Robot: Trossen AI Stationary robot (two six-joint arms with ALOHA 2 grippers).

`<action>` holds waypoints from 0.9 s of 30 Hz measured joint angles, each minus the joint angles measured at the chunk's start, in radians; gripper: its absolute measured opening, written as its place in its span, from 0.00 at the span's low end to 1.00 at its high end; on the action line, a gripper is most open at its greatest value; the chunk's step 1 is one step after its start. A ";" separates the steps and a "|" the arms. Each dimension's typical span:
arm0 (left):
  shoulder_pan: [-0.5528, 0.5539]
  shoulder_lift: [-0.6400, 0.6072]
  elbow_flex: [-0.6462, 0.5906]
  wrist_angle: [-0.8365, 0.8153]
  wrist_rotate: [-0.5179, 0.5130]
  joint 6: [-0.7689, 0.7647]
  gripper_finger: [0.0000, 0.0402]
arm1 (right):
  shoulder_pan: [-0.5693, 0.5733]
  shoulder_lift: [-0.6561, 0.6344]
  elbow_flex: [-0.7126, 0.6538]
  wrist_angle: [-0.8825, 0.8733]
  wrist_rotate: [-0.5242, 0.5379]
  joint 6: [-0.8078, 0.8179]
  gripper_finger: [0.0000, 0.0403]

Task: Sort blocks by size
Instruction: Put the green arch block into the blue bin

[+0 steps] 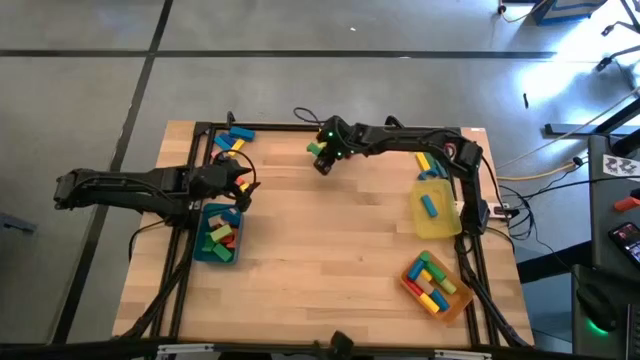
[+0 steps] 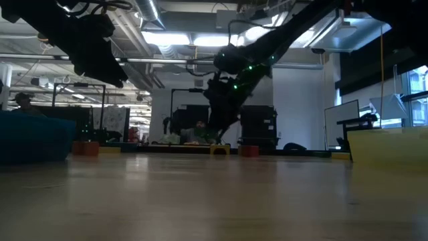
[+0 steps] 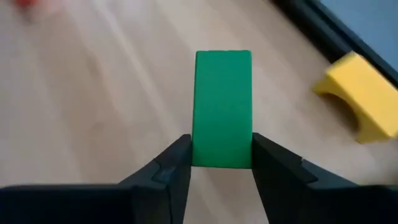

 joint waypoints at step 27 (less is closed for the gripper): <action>-0.030 -0.139 0.000 0.184 0.000 0.109 0.60 | 0.339 0.001 0.000 0.397 -0.129 -0.062 0.37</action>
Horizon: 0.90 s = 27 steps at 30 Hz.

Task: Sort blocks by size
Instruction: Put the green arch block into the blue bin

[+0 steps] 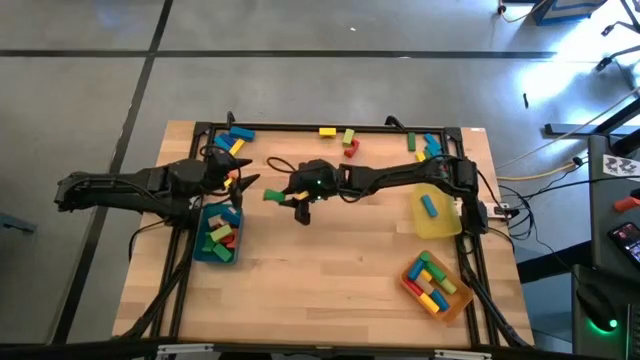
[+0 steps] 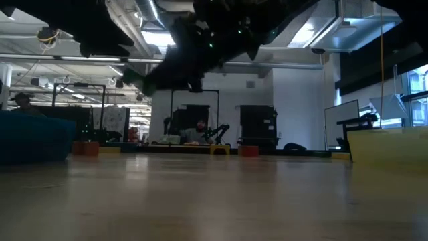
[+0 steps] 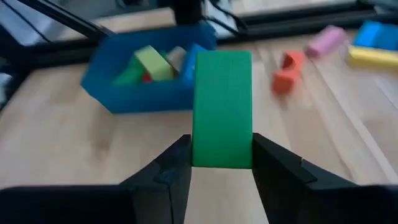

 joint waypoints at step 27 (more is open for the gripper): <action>0.001 0.000 0.000 0.033 0.000 0.011 0.60 | 0.096 0.254 0.270 0.210 -0.054 -0.047 0.38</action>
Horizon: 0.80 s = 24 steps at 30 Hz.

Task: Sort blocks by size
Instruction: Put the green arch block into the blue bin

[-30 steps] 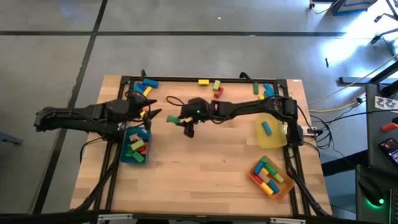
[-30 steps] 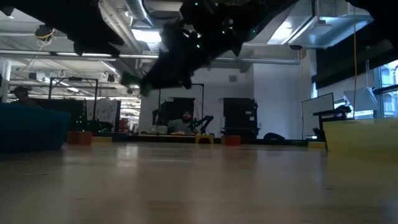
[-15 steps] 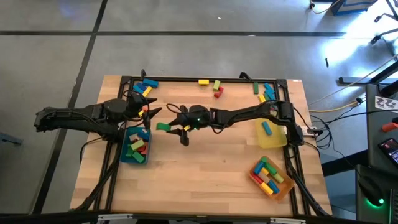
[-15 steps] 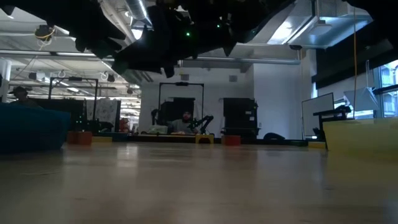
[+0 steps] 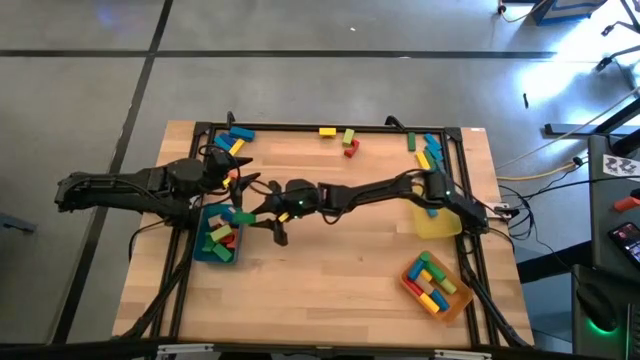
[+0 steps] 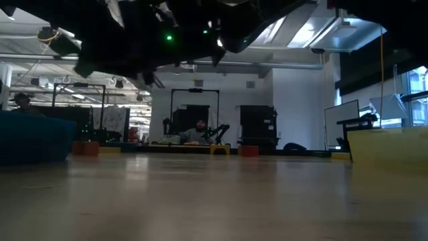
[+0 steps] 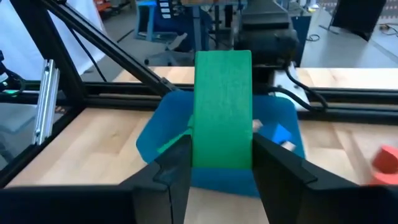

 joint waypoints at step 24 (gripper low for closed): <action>0.000 0.001 0.000 -0.011 0.000 0.000 0.60 | 0.013 0.367 0.400 -0.004 0.095 0.020 0.38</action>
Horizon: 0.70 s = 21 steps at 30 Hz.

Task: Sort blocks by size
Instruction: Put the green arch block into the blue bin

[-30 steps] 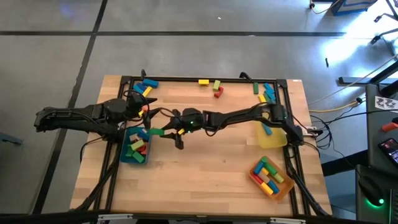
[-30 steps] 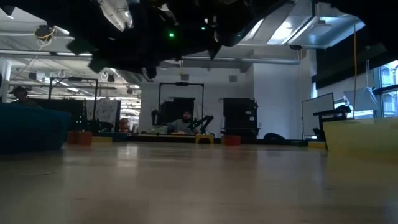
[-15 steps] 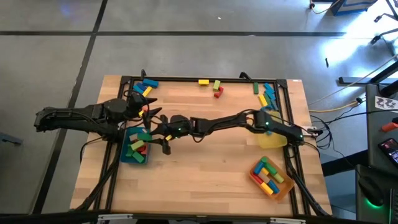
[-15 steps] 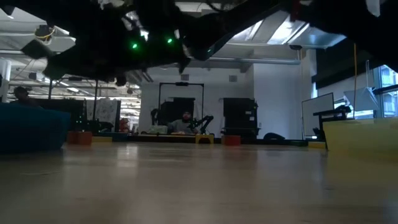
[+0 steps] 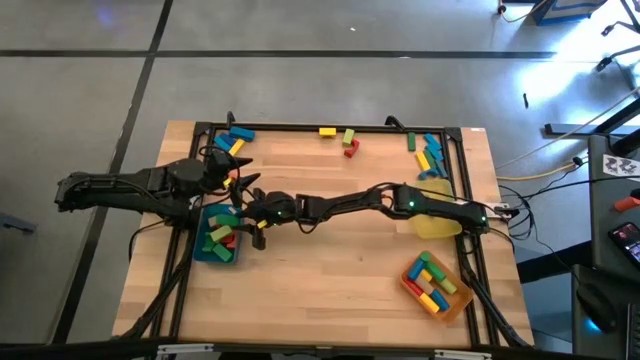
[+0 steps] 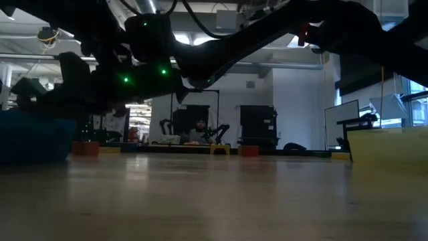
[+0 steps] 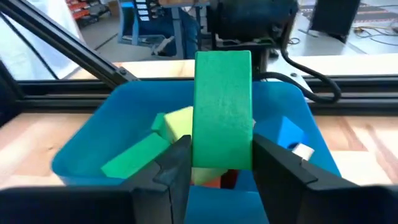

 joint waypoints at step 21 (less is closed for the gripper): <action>0.000 0.000 0.000 0.002 0.000 0.000 0.60 | 0.000 -0.003 0.000 -0.066 0.047 -0.005 0.54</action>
